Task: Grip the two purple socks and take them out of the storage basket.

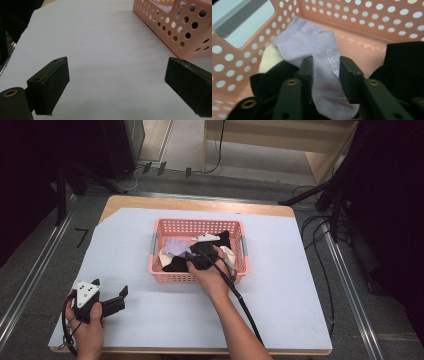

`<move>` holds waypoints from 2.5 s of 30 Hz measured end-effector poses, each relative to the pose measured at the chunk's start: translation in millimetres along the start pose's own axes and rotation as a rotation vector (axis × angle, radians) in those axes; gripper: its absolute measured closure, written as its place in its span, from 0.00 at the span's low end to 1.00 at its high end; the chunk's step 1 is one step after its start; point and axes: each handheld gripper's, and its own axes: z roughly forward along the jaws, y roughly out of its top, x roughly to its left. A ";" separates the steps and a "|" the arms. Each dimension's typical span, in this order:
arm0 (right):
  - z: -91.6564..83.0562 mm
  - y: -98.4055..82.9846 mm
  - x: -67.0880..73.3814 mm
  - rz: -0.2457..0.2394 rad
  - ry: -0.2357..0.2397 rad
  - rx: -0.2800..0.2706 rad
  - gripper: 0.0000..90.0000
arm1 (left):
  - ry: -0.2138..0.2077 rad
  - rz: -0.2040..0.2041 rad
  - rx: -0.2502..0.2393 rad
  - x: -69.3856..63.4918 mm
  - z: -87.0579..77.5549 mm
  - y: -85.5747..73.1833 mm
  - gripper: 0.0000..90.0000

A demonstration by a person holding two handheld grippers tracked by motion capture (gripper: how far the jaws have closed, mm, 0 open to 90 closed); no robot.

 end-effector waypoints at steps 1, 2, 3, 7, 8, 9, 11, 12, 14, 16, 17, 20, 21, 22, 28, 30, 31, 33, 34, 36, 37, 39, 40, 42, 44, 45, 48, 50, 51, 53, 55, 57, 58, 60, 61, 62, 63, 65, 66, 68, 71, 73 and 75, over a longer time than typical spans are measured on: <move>-0.2 -0.1 -0.4 -0.004 -0.004 0.002 0.86 | -0.001 0.002 -0.001 0.3 0.0 -0.1 0.07; -1.1 -0.2 -0.6 -0.001 -0.006 0.006 0.91 | -0.001 0.000 -0.001 0.3 0.0 -0.1 0.07; -2.0 -0.3 -1.2 -0.005 -0.007 0.004 0.94 | -0.002 -0.003 0.000 0.4 0.0 0.0 0.07; -10.1 -0.5 -3.4 0.011 -0.006 -0.084 0.96 | -0.003 -0.002 0.001 0.6 0.1 0.0 0.07; -12.9 -0.2 -4.3 0.019 -0.008 -0.112 0.96 | -0.003 -0.002 0.001 0.6 0.1 0.0 0.07; -15.1 0.0 -5.2 0.019 -0.012 -0.145 0.97 | -0.004 -0.003 0.000 0.6 0.2 0.0 0.07; -19.6 0.2 -6.2 0.012 -0.017 -0.198 0.97 | -0.003 -0.005 0.000 0.5 0.3 0.0 0.07; -21.5 0.1 -6.6 0.006 -0.019 -0.227 0.97 | -0.003 -0.005 0.000 0.5 0.3 0.0 0.07; -25.3 -0.5 -7.3 -0.007 -0.021 -0.281 0.97 | -0.004 -0.005 0.000 0.5 0.3 0.0 0.07; -29.0 -1.5 -8.4 0.000 -0.018 -0.326 0.97 | -0.004 -0.005 0.000 0.5 0.4 0.0 0.07; -30.8 -2.2 -8.8 0.003 -0.017 -0.350 0.97 | -0.003 -0.006 -0.001 0.4 0.5 0.0 0.07; -35.6 -2.9 -8.9 -0.015 -0.017 -0.402 0.97 | -0.004 -0.003 0.000 0.4 0.5 0.0 0.07; -37.1 -3.0 -8.7 -0.028 -0.017 -0.420 0.97 | -0.004 -0.004 0.000 0.3 0.5 0.0 0.07; -38.9 -3.1 -8.4 -0.032 -0.019 -0.434 0.97 | -0.003 -0.004 -0.001 0.3 0.5 0.0 0.07; -47.5 -1.1 -10.8 -0.037 -0.033 -0.506 0.97 | -0.003 -0.003 0.000 0.3 0.4 0.0 0.07; -50.2 -0.6 -12.4 -0.035 -0.039 -0.524 0.97 | -0.004 -0.003 0.000 0.3 0.5 0.0 0.07; -51.4 -0.2 -13.5 -0.038 -0.039 -0.533 0.97 | -0.004 -0.003 0.000 0.4 0.5 0.0 0.07; -54.4 0.5 -15.6 -0.037 -0.044 -0.549 0.97 | -0.004 -0.004 0.000 0.3 0.6 0.0 0.07; -54.4 0.5 -15.6 -0.037 -0.044 -0.549 0.97 | -0.004 -0.002 0.000 0.5 0.6 0.1 0.07; -59.4 1.9 -20.3 -0.030 -0.053 -0.580 0.97 | -0.004 -0.002 -0.001 0.4 0.7 0.0 0.07; -61.2 2.2 -21.7 -0.025 -0.060 -0.589 0.97 | -0.004 -0.002 -0.001 0.4 0.7 0.0 0.07; -64.4 2.8 -25.4 -0.021 -0.067 -0.601 0.97 | -0.005 -0.002 0.000 0.5 0.6 0.0 0.07; -66.0 2.8 -27.2 -0.024 -0.073 -0.607 0.97 | -0.005 -0.002 0.000 0.5 0.6 0.0 0.07; -69.4 2.6 -31.5 -0.025 -0.083 -0.616 0.97 | -0.005 -0.001 -0.001 0.5 0.8 0.0 0.07; -73.4 2.0 -36.7 -0.014 -0.093 -0.622 0.97 | -0.004 -0.001 0.001 0.4 0.6 0.1 0.07; -75.0 1.6 -40.1 -0.015 -0.099 -0.631 0.97 | -0.004 -0.001 0.001 0.4 0.6 0.1 0.07; -80.8 -0.2 -50.4 0.004 -0.118 -0.642 0.97 | -0.005 0.002 0.001 0.4 0.6 0.1 0.07; -85.3 -1.5 -57.7 0.023 -0.126 -0.648 0.97 | -0.005 0.001 -0.001 0.3 0.6 0.0 0.07; -87.5 -2.0 -61.9 0.028 -0.135 -0.654 0.97 | -0.005 0.001 -0.001 0.3 0.6 0.0 0.07; -89.9 -2.5 -66.0 0.038 -0.140 -0.659 0.97 | -0.004 0.004 0.000 0.2 0.5 0.0 0.07; -95.3 -3.4 -75.6 0.059 -0.148 -0.673 0.97 | -0.002 0.000 0.000 -0.2 0.6 0.1 0.07; -103.3 -4.8 -88.2 0.080 -0.168 -0.685 0.97 | -0.003 0.001 0.000 -0.2 0.7 0.0 0.07; -103.3 -4.8 -88.2 0.080 -0.168 -0.685 0.97 | -0.003 0.001 0.000 -0.2 0.7 0.0 0.07; -110.8 -6.6 -99.9 0.096 -0.189 -0.696 0.97 | -0.003 0.001 -0.001 -0.2 0.6 0.0 0.07; -113.8 -7.7 -104.1 0.101 -0.197 -0.696 0.97 | -0.002 0.002 0.000 -0.1 0.6 0.1 0.07; -113.8 -7.7 -104.1 0.101 -0.197 -0.696 0.97 | -0.004 0.002 -0.002 -0.1 0.7 0.0 0.07; -119.2 -10.0 -113.2 0.108 -0.216 -0.702 0.97 | -0.004 0.006 0.000 0.0 0.5 0.0 0.07; -124.5 -12.9 -121.9 0.119 -0.233 -0.707 0.97 | -0.003 0.005 0.003 -0.2 0.5 0.1 0.07; -124.5 -12.9 -121.9 0.119 -0.233 -0.707 0.97 | -0.002 0.007 0.003 -0.3 0.5 0.1 0.07; -131.8 -18.7 -136.3 0.138 -0.259 -0.709 0.97 | 0.000 0.008 0.000 -0.5 0.5 0.0 0.07; -135.5 -23.1 -144.6 0.151 -0.274 -0.710 0.97 | 0.001 0.009 0.000 -0.7 0.6 -0.1 0.07; -137.8 -27.4 -151.2 0.165 -0.284 -0.705 0.97 | 0.001 0.010 0.001 -0.9 0.4 -0.1 0.07; -139.5 -33.6 -158.7 0.176 -0.302 -0.698 0.97 | 0.003 0.010 -0.003 -1.3 0.4 -0.2 0.07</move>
